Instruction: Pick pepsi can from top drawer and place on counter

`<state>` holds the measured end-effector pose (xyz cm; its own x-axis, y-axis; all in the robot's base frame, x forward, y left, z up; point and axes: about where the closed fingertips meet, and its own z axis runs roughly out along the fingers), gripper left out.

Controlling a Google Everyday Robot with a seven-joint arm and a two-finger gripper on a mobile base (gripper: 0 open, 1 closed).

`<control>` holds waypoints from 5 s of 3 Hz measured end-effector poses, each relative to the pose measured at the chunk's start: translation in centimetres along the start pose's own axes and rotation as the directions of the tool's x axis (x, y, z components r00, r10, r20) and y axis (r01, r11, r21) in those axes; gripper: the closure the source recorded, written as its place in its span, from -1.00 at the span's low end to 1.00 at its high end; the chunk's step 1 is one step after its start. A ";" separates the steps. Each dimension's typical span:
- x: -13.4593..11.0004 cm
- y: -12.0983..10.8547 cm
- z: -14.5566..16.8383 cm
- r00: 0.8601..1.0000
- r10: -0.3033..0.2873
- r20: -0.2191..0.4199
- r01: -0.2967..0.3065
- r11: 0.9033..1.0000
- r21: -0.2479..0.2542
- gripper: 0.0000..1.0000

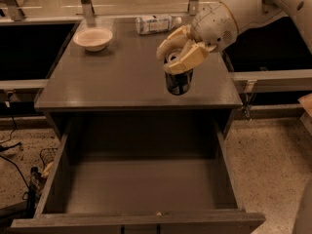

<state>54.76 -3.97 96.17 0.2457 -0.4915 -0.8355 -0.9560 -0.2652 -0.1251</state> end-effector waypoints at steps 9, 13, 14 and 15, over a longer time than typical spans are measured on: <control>1.1 -7.1 5.1 0.989 0.123 0.083 -0.112 0.986 -0.124 1.00; 1.3 -10.3 7.8 0.972 0.190 0.141 -0.175 0.978 -0.114 1.00; 1.3 -10.3 7.8 0.972 0.190 0.141 -0.175 0.978 -0.114 0.64; 1.3 -10.3 7.8 0.972 0.190 0.141 -0.175 0.978 -0.114 0.17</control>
Offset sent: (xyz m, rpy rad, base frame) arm -0.0024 0.0082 -0.0113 0.1655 0.1074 0.1615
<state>63.69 4.62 92.18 0.0344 -0.4112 -0.9109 -0.9597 -0.2680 0.0848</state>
